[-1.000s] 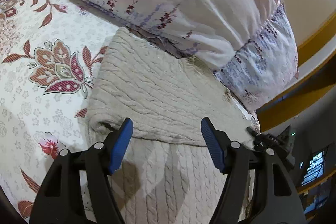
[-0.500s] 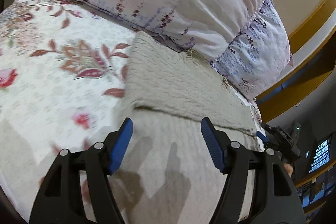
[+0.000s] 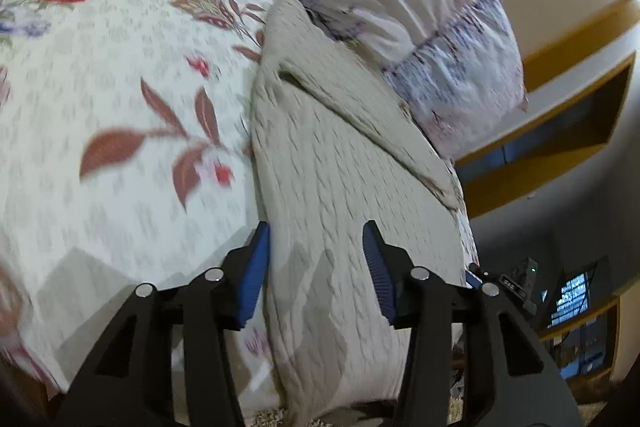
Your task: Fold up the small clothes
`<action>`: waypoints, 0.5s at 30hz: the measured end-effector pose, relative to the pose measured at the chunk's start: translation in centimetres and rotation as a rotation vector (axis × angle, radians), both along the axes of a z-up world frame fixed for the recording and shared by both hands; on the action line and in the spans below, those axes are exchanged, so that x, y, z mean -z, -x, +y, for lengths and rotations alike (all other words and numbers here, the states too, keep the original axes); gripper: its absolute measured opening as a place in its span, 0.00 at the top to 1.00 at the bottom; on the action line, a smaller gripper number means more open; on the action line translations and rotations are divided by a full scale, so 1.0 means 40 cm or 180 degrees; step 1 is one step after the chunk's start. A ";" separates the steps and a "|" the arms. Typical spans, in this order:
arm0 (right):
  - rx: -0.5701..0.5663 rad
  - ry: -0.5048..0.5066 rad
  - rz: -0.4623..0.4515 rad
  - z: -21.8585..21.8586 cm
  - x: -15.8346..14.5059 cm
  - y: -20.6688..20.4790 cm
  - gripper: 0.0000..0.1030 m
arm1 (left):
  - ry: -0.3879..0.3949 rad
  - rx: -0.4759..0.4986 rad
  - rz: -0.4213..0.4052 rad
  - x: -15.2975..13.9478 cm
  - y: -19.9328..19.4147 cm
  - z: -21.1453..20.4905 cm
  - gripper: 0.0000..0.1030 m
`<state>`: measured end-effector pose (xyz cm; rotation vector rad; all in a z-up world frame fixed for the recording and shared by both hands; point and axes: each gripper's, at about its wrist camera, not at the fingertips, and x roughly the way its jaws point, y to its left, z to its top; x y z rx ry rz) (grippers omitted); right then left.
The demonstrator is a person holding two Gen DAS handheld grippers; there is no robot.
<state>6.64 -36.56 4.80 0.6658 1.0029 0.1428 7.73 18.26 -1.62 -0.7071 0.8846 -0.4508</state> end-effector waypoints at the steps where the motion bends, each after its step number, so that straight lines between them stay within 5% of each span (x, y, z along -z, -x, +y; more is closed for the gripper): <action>1: -0.0005 -0.0047 -0.0012 0.001 0.004 0.013 0.58 | 0.0060 0.0060 -0.0016 0.002 0.019 -0.009 0.56; 5: -0.0210 -0.0482 -0.0004 0.013 0.036 0.072 0.71 | 0.0256 0.0216 -0.0025 0.018 0.065 -0.033 0.66; 9: -0.0402 -0.0827 -0.0028 0.037 0.060 0.120 0.75 | 0.0433 0.0358 -0.0012 0.033 0.101 -0.051 0.71; 15: -0.0667 -0.0859 -0.0036 0.071 0.046 0.151 0.80 | 0.0357 0.0589 0.0046 0.044 0.155 -0.082 0.72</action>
